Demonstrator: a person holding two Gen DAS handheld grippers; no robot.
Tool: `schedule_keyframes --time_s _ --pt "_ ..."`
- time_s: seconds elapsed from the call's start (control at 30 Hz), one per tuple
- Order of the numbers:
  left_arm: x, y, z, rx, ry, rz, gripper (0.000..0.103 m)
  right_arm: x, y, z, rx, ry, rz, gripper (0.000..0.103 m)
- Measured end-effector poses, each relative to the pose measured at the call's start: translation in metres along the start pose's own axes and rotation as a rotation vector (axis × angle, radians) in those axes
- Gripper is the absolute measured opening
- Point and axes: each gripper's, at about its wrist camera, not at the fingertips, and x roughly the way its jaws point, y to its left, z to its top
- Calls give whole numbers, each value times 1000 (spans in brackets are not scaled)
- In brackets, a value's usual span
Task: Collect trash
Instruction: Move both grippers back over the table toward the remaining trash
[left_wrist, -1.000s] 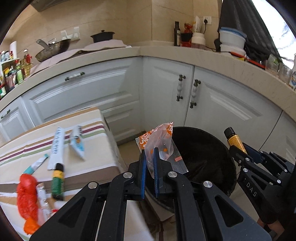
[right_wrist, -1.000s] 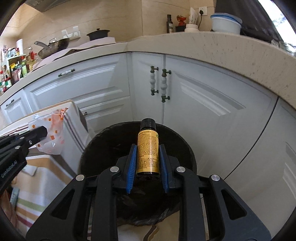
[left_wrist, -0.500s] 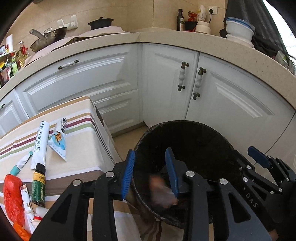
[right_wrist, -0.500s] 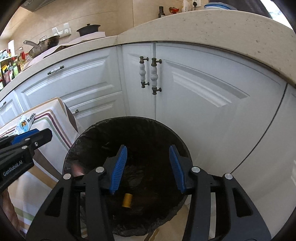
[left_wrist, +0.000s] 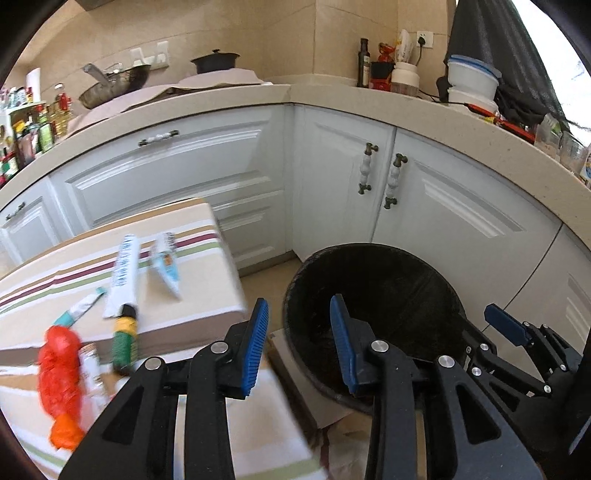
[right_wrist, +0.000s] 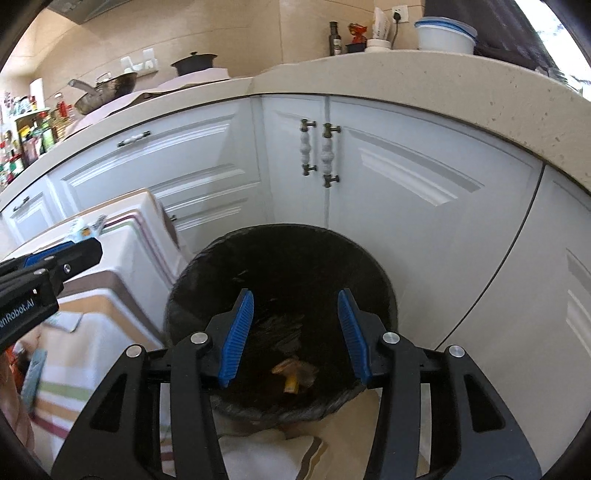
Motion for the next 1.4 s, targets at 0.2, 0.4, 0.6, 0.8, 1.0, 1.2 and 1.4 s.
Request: schedule_keyframes --time_s 0.2,0.4,0.6,0.8,1.0,1.2,1.4 --pt "-30 27 -16 -29 -15 35 36 -25 25 -12 -25 -6 40 47" --pt "-63 57 -34 -49 -46 102 36 -48 55 -22 -52 -18 98 47" --pt "-85 93 -58 -83 -48 185 36 -63 90 -32 -104 -18 154 47" --pt "-100 132 -81 -136 -38 265 37 -71 125 -42 -160 -5 215 47" --pt "-110 172 -99 -203 -29 347 37 -77 159 -54 -211 17 275 47" --pt "-115 194 -114 -244 -12 380 37 -80 194 -69 -284 47 323 47" --pt "-117 205 -125 -267 -3 376 38 -75 211 -82 -323 85 317 47"
